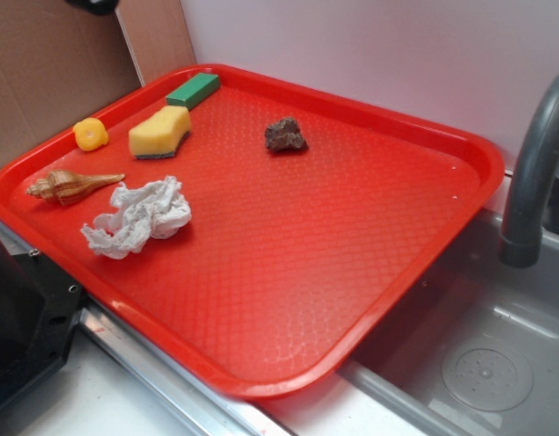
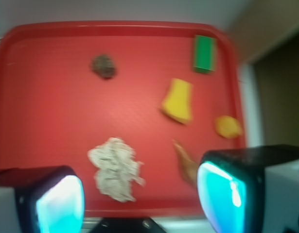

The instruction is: Grab the rock.

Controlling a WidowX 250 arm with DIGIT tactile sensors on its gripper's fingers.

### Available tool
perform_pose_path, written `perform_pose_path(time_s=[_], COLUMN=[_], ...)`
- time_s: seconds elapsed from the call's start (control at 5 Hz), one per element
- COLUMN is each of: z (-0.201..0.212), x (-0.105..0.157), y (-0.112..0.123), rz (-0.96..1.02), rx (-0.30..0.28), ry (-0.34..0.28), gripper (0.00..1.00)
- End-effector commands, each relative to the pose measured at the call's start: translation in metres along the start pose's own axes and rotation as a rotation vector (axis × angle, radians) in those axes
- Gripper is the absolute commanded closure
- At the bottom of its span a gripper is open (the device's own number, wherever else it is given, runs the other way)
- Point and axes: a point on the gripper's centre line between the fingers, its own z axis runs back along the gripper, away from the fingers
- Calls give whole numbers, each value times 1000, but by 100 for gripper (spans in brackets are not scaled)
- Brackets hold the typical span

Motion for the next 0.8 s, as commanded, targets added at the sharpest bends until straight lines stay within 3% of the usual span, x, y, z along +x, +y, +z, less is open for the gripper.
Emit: perform_pose_path(time_s=[0.0, 0.2, 0.6], z=[-69, -101, -137], x=[72, 81, 96], y=[-34, -23, 1], rz=[-236, -227, -234], rx=[17, 54, 70], ry=[41, 100, 81], gripper=[0, 0, 0])
